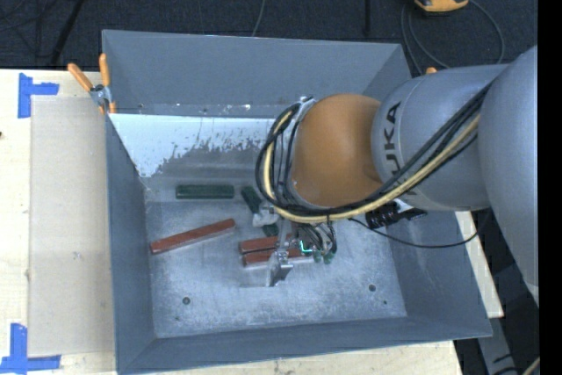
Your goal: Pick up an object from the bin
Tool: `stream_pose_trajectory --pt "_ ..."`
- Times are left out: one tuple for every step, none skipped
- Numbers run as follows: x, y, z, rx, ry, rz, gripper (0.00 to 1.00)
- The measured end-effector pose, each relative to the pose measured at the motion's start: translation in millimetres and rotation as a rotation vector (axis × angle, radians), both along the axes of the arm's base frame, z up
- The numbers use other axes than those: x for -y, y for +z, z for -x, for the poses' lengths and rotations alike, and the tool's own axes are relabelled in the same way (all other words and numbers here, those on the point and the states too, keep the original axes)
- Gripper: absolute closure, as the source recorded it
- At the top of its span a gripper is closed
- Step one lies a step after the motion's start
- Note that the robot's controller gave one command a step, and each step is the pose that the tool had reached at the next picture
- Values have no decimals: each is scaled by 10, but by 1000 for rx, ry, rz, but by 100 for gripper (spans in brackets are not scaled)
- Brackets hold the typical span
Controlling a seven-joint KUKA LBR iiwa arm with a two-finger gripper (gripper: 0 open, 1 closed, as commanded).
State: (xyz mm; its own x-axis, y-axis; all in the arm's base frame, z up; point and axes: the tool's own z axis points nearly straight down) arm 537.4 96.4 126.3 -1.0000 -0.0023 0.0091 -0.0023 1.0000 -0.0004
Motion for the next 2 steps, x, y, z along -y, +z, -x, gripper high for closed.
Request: stream_pose_trajectory --pt "3 38 -20 7 -3 -1 0" --pt "288 -379 -154 23 6 -6 0"
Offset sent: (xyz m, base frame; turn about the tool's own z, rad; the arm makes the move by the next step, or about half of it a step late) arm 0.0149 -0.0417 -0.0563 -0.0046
